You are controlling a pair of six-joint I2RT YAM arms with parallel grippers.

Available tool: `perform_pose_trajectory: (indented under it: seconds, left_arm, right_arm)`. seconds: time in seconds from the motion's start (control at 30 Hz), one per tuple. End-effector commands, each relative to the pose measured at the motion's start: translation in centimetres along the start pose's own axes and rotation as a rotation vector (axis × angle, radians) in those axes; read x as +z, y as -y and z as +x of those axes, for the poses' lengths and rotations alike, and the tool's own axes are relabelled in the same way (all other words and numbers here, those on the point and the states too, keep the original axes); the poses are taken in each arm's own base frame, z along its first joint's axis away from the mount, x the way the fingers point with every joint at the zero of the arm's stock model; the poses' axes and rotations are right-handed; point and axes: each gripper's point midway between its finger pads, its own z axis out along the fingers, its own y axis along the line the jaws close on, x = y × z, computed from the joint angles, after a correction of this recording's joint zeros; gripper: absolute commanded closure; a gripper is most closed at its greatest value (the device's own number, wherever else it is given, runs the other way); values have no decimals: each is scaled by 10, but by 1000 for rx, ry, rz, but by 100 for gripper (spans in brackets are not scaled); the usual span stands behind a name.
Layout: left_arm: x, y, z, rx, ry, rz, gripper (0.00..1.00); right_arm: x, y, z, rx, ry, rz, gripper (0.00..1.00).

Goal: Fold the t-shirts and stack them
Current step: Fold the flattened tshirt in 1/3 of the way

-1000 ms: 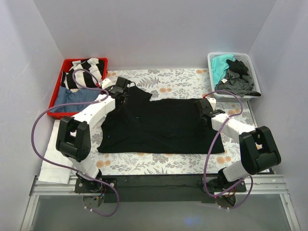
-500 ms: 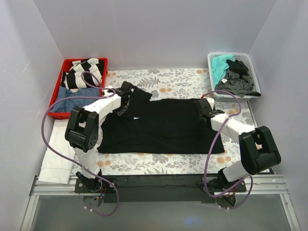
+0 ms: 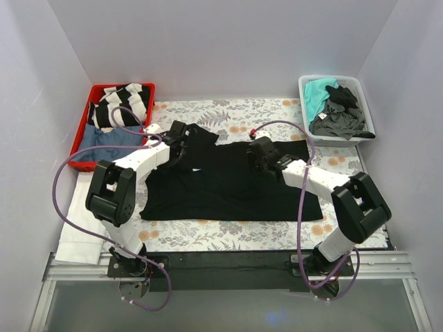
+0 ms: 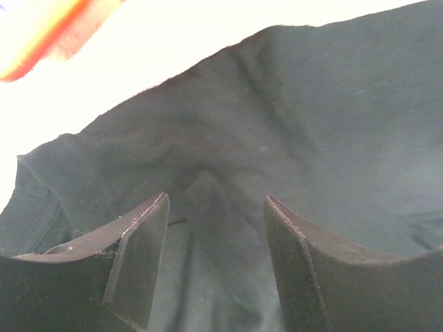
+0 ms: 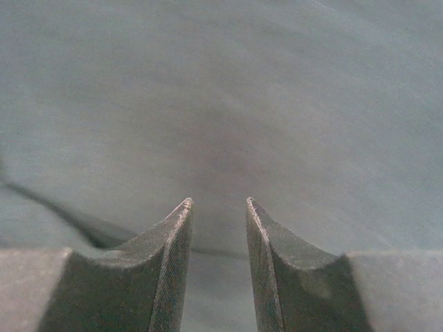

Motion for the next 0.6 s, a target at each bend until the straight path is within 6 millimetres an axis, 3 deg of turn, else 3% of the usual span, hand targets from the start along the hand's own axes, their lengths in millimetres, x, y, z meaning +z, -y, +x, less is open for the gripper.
perform_pose_trajectory:
  seconds: [0.0,0.3,0.33,0.37,0.57]
  left_arm:
    - [-30,7,-45,-86,124,80,44]
    - [-50,-18,-43,-173,65,82,44]
    - [-51,-18,-44,-179,51,90,44]
    - [-51,-22,-39,-177,34,91,44]
    - [-57,-24,-26,-177,-82,165,44]
  right_arm:
    - [9,-57,-28,-73,68,-182,57]
    - [35,-141,-68,-146,142,-415,62]
    - [41,-140,-63,-151,129,-410,62]
    - [37,-155,-68,-169,142,-456,62]
    - [53,-195,-62,-227,127,-531,65]
